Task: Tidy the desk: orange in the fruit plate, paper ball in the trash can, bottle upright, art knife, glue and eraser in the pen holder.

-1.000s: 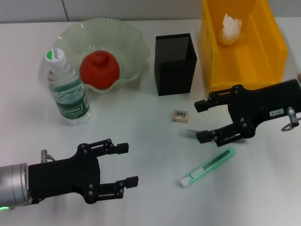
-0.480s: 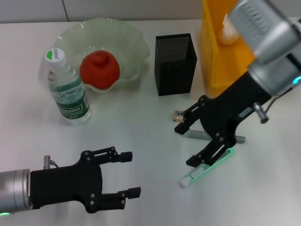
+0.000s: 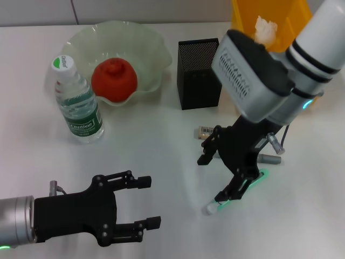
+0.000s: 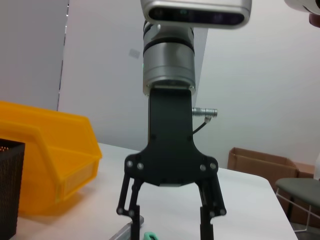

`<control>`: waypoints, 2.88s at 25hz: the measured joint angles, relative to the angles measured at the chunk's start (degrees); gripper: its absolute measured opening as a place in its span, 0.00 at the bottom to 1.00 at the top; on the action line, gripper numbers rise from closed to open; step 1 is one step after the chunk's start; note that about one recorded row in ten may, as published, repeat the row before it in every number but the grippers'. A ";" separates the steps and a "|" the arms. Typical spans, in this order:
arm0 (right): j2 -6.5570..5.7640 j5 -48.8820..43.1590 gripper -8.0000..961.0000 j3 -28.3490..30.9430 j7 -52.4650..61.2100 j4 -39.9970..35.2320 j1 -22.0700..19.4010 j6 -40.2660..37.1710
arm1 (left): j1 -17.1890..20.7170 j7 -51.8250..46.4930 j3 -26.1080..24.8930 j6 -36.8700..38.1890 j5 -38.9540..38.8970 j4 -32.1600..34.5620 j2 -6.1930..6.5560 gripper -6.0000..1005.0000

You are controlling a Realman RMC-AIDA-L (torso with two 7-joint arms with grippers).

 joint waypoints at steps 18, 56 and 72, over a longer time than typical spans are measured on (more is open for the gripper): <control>0.20 2.76 0.67 -18.27 0.05 -1.87 -0.19 5.68 | -0.14 -2.20 -0.35 -0.48 -0.47 0.00 0.01 0.77; 0.20 -0.03 0.61 -38.50 11.57 -13.98 0.45 8.12 | -0.07 -2.38 -0.60 -1.47 -0.05 0.31 0.19 0.77; 0.20 0.16 0.50 -40.12 11.75 -13.71 0.26 9.44 | -0.09 -2.59 -0.96 -1.60 -0.05 0.52 0.36 0.77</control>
